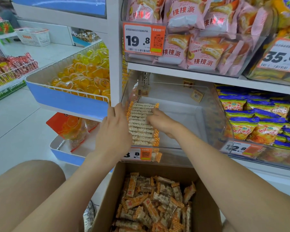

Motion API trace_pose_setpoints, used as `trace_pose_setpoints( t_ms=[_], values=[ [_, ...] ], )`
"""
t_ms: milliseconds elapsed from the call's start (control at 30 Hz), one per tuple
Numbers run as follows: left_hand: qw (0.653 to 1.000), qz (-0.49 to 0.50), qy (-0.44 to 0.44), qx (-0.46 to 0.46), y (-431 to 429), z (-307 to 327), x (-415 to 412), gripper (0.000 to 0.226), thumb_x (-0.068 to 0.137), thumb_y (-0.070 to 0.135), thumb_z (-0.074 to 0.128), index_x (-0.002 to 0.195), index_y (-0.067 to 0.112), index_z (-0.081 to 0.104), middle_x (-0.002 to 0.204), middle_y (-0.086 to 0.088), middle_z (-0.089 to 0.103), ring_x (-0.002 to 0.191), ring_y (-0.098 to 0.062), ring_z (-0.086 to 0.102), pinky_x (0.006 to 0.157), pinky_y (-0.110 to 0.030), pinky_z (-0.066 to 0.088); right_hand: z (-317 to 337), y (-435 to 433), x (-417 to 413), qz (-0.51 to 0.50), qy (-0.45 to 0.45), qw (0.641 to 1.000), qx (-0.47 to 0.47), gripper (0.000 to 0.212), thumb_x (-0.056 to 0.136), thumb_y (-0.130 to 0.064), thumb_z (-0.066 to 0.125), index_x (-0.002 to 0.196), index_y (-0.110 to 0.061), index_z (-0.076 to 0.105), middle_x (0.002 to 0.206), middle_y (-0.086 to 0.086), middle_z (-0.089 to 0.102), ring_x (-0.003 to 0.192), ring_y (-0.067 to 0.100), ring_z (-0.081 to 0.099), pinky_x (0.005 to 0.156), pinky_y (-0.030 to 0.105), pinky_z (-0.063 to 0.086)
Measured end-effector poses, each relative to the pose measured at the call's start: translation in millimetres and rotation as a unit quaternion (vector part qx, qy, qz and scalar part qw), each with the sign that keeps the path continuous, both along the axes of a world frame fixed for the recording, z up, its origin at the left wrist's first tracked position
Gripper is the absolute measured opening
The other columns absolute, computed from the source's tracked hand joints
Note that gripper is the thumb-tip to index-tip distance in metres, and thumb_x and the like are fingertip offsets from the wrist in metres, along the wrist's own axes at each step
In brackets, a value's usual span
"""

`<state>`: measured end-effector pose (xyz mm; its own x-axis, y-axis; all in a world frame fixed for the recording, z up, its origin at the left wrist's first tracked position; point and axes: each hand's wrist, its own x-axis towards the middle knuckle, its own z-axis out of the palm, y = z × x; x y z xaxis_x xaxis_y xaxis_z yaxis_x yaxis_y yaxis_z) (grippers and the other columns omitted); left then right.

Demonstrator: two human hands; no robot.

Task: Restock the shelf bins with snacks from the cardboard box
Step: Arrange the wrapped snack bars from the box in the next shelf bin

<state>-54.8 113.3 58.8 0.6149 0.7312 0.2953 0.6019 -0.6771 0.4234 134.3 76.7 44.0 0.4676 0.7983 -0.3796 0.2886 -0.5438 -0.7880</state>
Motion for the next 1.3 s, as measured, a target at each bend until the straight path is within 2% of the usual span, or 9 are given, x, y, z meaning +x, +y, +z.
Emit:
trace_pose_setpoints(
  t_ms=[167, 267, 433, 667, 800, 1033, 1200, 1267, 1300],
  values=[
    [1.0, 0.018, 0.008, 0.006, 3.9, 0.8, -0.8, 0.063, 0.084, -0.005, 0.059, 0.144, 0.003, 0.04, 0.139, -0.021, 0.042, 0.113, -0.045, 0.05, 0.084, -0.04, 0.036, 11.6, -6.5, 13.0, -0.033, -0.188, 0.981, 0.044, 0.05, 0.105, -0.02, 0.052, 0.153, -0.009, 0.045, 0.155, 0.011, 0.049, 0.137, 0.027, 0.05, 0.106, 0.032, 0.044],
    [0.993, 0.019, -0.011, 0.117, 2.7, 0.4, -3.3, 0.051, 0.08, 0.0, 0.062, 0.13, 0.007, 0.057, 0.129, -0.02, 0.05, 0.107, -0.042, 0.05, 0.083, -0.049, 0.045, 25.7, -30.2, 1.6, -0.069, -0.275, 0.952, 0.113, 0.027, 0.099, -0.017, 0.055, 0.116, -0.019, 0.076, 0.107, 0.004, 0.077, 0.104, 0.02, 0.07, 0.087, 0.031, 0.055],
    [0.976, -0.178, -0.082, 0.092, -20.6, 7.3, -17.7, 0.021, 0.091, 0.009, 0.059, 0.107, 0.021, 0.066, 0.101, 0.005, 0.062, 0.093, -0.017, 0.057, 0.076, -0.037, 0.05, 49.4, -118.3, -59.7, -0.006, -0.255, 0.953, 0.161, 0.025, 0.095, -0.015, 0.057, 0.084, -0.03, 0.075, 0.069, -0.01, 0.072, 0.055, 0.0, 0.062, 0.05, 0.013, 0.043],
    [0.889, -0.357, 0.283, -0.047, -67.7, -54.0, -26.9, 0.017, 0.1, 0.021, 0.053, 0.11, 0.027, 0.066, 0.102, 0.008, 0.065, 0.099, -0.015, 0.062, 0.084, -0.034, 0.052, -6.7, -185.8, -75.5, 0.253, -0.215, 0.936, -0.117, 0.026, 0.098, -0.019, 0.052, 0.096, -0.022, 0.078, 0.065, -0.008, 0.071, 0.059, 0.002, 0.064, 0.058, 0.016, 0.048],
    [0.833, -0.32, 0.442, -0.093, -79.5, -116.9, -13.5, 0.027, 0.103, 0.017, 0.055, 0.128, 0.021, 0.063, 0.119, -0.004, 0.063, 0.103, -0.024, 0.064, 0.088, -0.04, 0.057, -93.5, -197.3, -71.5, 0.262, -0.204, 0.915, -0.229, 0.021, 0.1, -0.016, 0.052, 0.099, -0.01, 0.072, 0.08, 0.004, 0.068, 0.071, 0.023, 0.065, 0.067, 0.037, 0.057],
    [0.832, -0.296, 0.444, -0.149, -87.5, -221.5, -7.0, 0.041, 0.1, 0.001, 0.054, 0.139, 0.016, 0.057, 0.134, -0.009, 0.062, 0.113, -0.026, 0.063, 0.091, -0.036, 0.057, -199.0, -210.3, -70.6, 0.177, -0.134, 0.936, -0.274, 0.022, 0.101, -0.016, 0.057, 0.117, -0.013, 0.072, 0.118, 0.008, 0.068, 0.104, 0.025, 0.066, 0.092, 0.04, 0.06],
    [0.838, -0.303, 0.433, -0.133, -92.2, -283.6, -25.6, 0.061, 0.101, 0.006, 0.054, 0.157, 0.024, 0.04, 0.157, -0.007, 0.043, 0.135, -0.032, 0.05, 0.107, -0.04, 0.049, -231.0, -213.1, -105.3, 0.336, -0.005, 0.862, -0.38, 0.061, 0.106, -0.013, 0.049, 0.164, -0.021, 0.032, 0.108, 0.005, 0.056, 0.08, 0.021, 0.054, 0.063, 0.025, 0.044],
    [0.82, -0.32, 0.462, -0.112, -90.8, -298.0, -27.6, 0.066, 0.1, 0.005, 0.057, 0.16, 0.023, 0.036, 0.162, -0.007, 0.036, 0.142, -0.033, 0.041, 0.113, -0.044, 0.043, -241.2, -216.5, -116.9, 0.393, -0.008, 0.813, -0.429, 0.071, 0.108, -0.017, 0.044, 0.169, -0.022, 0.008, 0.154, 0.013, 0.039, 0.129, 0.038, 0.05, 0.093, 0.035, 0.047],
    [0.819, -0.32, 0.464, -0.106, -89.6, -303.5, -26.9, 0.068, 0.098, 0.003, 0.059, 0.159, 0.023, 0.037, 0.162, -0.006, 0.036, 0.143, -0.033, 0.039, 0.114, -0.045, 0.042, -244.3, -220.1, -121.2, 0.41, -0.02, 0.794, -0.448, 0.071, 0.109, -0.018, 0.042, 0.169, -0.022, 0.003, 0.171, 0.019, 0.011, 0.152, 0.045, 0.024, 0.111, 0.043, 0.038]
  ],
)
